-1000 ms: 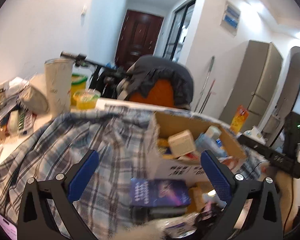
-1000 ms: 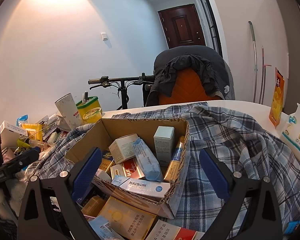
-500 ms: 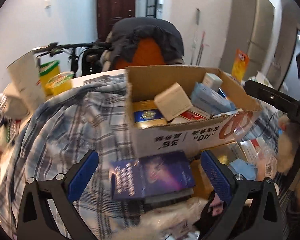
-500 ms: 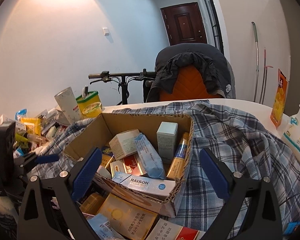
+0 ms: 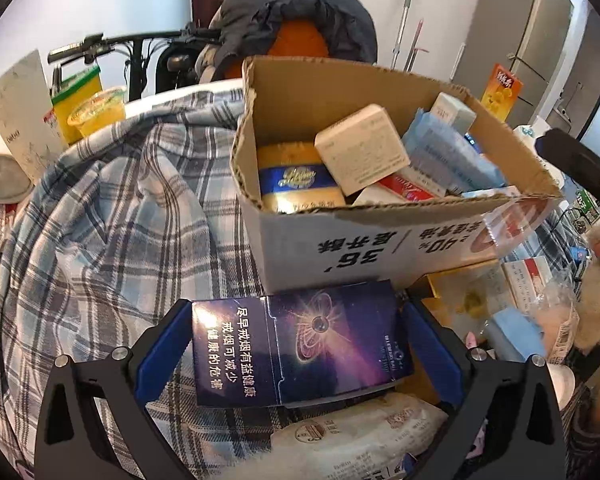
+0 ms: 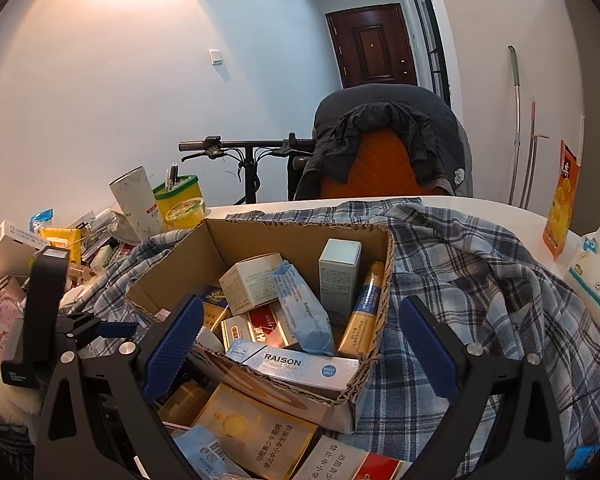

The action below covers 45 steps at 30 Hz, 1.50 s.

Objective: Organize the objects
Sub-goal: 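Grasp the dark blue printed box with the left gripper and lift it, then grasp the clear plastic bag with the right gripper while the left holds the dark blue box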

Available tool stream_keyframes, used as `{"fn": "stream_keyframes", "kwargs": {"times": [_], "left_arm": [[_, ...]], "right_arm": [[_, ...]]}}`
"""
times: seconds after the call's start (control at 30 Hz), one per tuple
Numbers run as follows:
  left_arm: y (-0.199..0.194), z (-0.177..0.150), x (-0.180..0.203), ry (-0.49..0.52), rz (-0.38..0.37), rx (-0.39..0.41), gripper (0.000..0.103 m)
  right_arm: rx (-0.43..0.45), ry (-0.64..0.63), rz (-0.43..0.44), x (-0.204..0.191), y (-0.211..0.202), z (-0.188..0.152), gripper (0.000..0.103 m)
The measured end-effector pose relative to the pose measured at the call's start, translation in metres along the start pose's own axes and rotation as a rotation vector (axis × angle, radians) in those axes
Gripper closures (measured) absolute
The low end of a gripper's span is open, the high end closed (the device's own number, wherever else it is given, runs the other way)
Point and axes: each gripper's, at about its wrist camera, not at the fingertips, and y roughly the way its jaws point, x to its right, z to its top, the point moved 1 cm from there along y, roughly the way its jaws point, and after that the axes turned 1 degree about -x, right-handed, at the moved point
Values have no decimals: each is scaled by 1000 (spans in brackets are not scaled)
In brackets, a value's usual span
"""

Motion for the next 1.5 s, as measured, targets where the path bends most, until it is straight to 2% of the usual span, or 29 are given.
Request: {"fn": "stream_keyframes", "kwargs": {"times": [0.17, 0.37, 0.57, 0.9, 1.03, 1.17, 1.27, 1.37, 1.5], "left_arm": [[2, 0, -3, -20, -2, -2, 0], [-16, -4, 3, 3, 14, 94, 1], [-46, -8, 3, 7, -7, 226, 1], [-107, -14, -10, -61, -53, 550, 1], [-123, -19, -14, -87, -56, 640, 1], [-127, -22, -11, -81, -42, 668, 1], [-121, -21, -7, -70, -28, 652, 1], [-114, -20, -3, -52, -9, 634, 1], [-114, -21, 1, -37, 2, 639, 1]], "right_arm": [[-4, -1, -1, 0, 2, -1, 5], [4, 3, 0, 1, 0, -1, 5], [30, 27, 7, 5, -5, 1, 5], [44, 31, 16, 5, -10, 3, 5], [61, 31, 18, 6, -16, 5, 5], [90, 33, 10, 10, -29, 9, 5], [134, 12, -23, 13, -46, 13, 5], [170, -5, -51, 20, -63, 14, 0], [105, -22, -62, 36, -63, 4, 0]]}}
